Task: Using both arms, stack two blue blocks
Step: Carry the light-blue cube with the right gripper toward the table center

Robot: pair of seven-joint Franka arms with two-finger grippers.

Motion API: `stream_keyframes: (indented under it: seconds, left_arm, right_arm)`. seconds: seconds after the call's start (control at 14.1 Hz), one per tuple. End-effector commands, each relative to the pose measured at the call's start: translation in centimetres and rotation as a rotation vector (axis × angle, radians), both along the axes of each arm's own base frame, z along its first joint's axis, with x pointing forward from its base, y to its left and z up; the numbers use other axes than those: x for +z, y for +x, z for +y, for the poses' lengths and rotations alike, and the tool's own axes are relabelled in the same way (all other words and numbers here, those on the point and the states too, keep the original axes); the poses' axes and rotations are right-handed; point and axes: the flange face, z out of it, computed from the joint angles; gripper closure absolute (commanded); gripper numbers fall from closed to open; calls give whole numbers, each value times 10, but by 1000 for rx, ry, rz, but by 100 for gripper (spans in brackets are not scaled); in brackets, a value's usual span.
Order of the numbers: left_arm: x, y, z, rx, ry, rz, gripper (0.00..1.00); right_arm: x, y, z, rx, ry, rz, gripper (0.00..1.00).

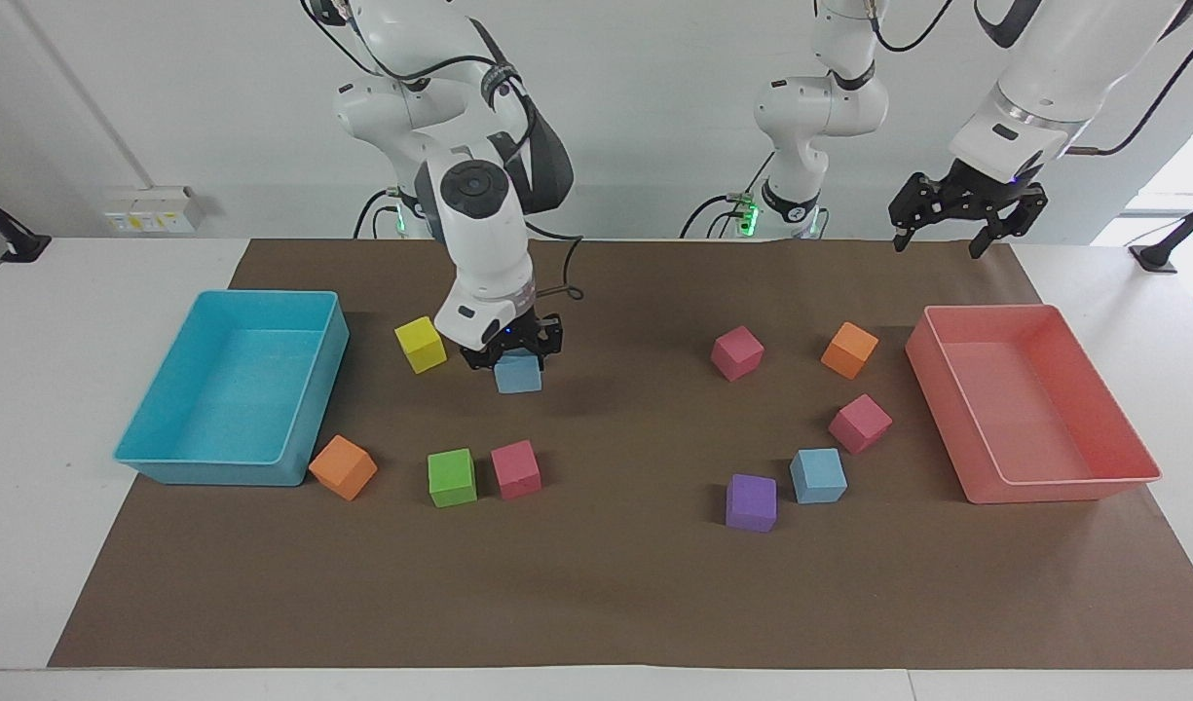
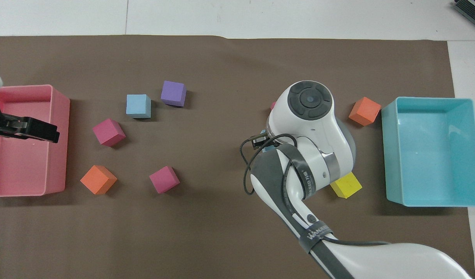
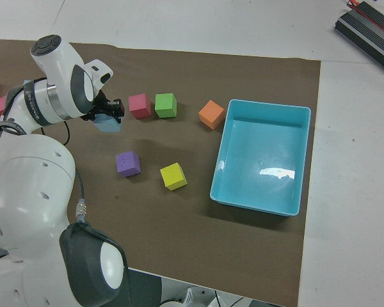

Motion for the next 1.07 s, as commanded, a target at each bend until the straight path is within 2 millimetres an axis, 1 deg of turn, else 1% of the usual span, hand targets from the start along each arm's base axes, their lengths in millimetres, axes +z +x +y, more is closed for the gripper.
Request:
stream_keyframes:
  seconds: [0.0,0.07,0.14,0.28,0.36,0.43,0.5,0.57,0.99]
  left_arm:
    - [4,-4,0,-9,-8,-2,0]
    - [4,-4,0,-9,-8,-2,0]
    - [4,-4,0,-9,-8,-2,0]
    - [4,-4,0,-9,-8,-2,0]
    - [4,-4,0,-9,-8,-2,0]
    - [4,-4,0,-7,-8,-2,0]
    - [4,-4,0,3,-7,-2,0]
    - [4,-4,1,5,-7,-2,0]
    - [4,-6,3,5,-6,8,0]
  right_arm:
    - [-16,11,32,-33,-32,-11,100]
    - [-23,6,52,-25,-35,-17,100]
    - [-30,6,62,-37,-39,-18,100]
    - [-36,13,71,-71,-28,-34,100]
    - [-43,11,80,-79,-28,-34,100]
    - [-51,2,98,-73,-22,-38,100]
    - [-58,1,104,-83,-16,-45,100]
    - [-65,1,106,-95,-14,-43,100]
    - [-64,2,109,-140,57,-45,100]
